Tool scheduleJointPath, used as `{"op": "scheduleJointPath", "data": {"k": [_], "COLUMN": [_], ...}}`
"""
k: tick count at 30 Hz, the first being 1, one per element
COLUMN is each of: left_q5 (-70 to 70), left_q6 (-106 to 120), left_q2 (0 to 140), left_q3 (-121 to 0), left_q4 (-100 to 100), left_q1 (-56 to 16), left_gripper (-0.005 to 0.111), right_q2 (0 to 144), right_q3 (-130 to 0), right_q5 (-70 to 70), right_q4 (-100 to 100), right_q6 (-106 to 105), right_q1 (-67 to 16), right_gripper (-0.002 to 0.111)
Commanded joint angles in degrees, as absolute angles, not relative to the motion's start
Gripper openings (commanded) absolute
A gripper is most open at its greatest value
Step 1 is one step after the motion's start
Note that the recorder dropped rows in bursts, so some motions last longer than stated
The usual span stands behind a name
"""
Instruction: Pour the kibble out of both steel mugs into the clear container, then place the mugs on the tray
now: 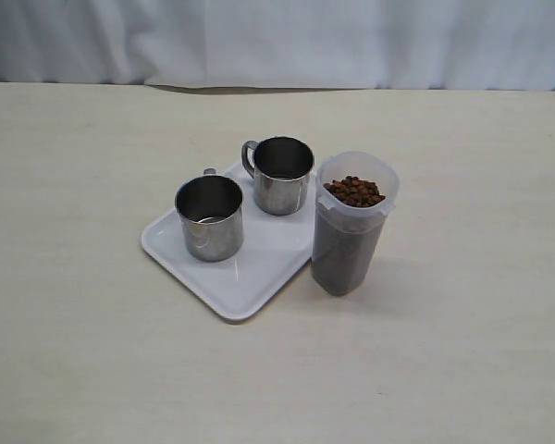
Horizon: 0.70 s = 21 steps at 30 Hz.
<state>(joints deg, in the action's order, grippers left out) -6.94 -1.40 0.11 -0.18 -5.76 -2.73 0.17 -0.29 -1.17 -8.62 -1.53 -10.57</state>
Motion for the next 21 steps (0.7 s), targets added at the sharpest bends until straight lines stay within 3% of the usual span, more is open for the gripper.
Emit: {"op": "scheduleJointPath", "data": {"k": [1, 21], "left_q5": [-6.9, -6.9], "left_q6": [-1.3, -1.3], "left_q2": [0.0, 0.0], "left_q3": [0.0, 0.0], "left_q4": [-5.3, -5.4], "left_q1": [-2.6, -2.6], "left_gripper": [0.000, 0.000], "right_q2": [0.0, 0.0], "right_q3": [0.0, 0.0], "right_q5": [-1.0, 5.0], "right_q4": [-8.6, -7.9], "right_q6": [-2.0, -5.3], "right_q1": [-10.7, -6.8], "right_gripper": [0.005, 0.005]}}
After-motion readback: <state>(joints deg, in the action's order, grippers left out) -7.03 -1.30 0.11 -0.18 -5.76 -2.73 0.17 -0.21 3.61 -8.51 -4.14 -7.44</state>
